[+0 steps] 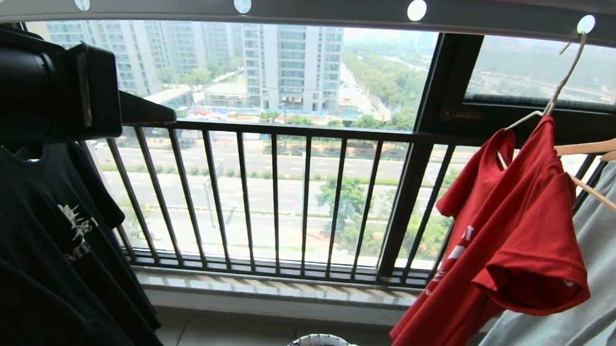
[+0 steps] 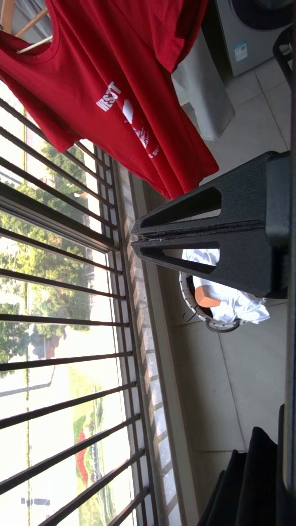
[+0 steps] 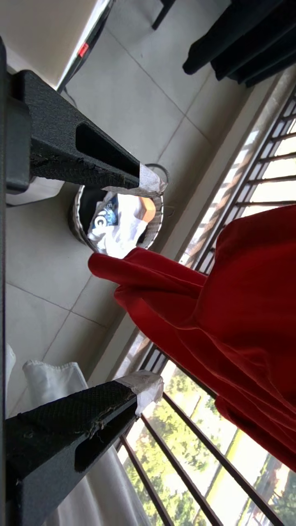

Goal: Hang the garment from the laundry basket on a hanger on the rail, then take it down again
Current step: Take the clothes off the clothes rack

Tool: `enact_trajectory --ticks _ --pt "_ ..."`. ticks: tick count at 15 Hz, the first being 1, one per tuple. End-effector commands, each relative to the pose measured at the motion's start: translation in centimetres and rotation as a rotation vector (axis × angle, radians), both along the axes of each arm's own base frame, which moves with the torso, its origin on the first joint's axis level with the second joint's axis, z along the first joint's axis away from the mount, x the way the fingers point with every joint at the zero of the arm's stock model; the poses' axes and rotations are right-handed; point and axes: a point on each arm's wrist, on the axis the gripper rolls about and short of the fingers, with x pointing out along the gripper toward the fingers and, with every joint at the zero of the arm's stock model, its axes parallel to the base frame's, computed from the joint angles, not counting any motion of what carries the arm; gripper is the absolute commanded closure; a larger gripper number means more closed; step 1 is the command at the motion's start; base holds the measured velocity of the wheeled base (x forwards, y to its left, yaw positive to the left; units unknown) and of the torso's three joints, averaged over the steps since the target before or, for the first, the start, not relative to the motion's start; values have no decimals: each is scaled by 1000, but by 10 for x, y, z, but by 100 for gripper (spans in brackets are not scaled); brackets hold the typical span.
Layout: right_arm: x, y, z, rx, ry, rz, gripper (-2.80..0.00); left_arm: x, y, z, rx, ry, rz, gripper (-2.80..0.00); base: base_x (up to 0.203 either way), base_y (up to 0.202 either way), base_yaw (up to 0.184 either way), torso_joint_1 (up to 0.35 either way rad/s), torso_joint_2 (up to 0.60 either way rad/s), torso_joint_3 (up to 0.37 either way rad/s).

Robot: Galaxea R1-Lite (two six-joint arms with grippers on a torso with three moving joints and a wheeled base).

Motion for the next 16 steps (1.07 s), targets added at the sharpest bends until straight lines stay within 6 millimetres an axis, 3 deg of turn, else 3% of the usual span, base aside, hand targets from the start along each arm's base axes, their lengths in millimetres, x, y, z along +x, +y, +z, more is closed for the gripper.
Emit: enact_trajectory --ticks 1,4,8,11,16 --pt "19 3 0 -39 41 15 -280 1 -1 -1 2 5 2 0 0 0 0 0 0 0" --pt "32 6 4 -64 15 37 -280 2 -1 -2 4 9 2 0 0 0 0 0 0 0" --pt "33 8 5 -66 9 75 -280 8 -11 -9 26 41 -27 0 0 0 0 0 0 0" --pt "34 9 8 -62 -18 97 -280 13 -45 -29 69 100 -144 0 0 0 0 0 0 0" --pt "25 7 14 -53 -79 93 -280 29 -131 -88 74 96 -338 0 0 0 0 0 0 0"
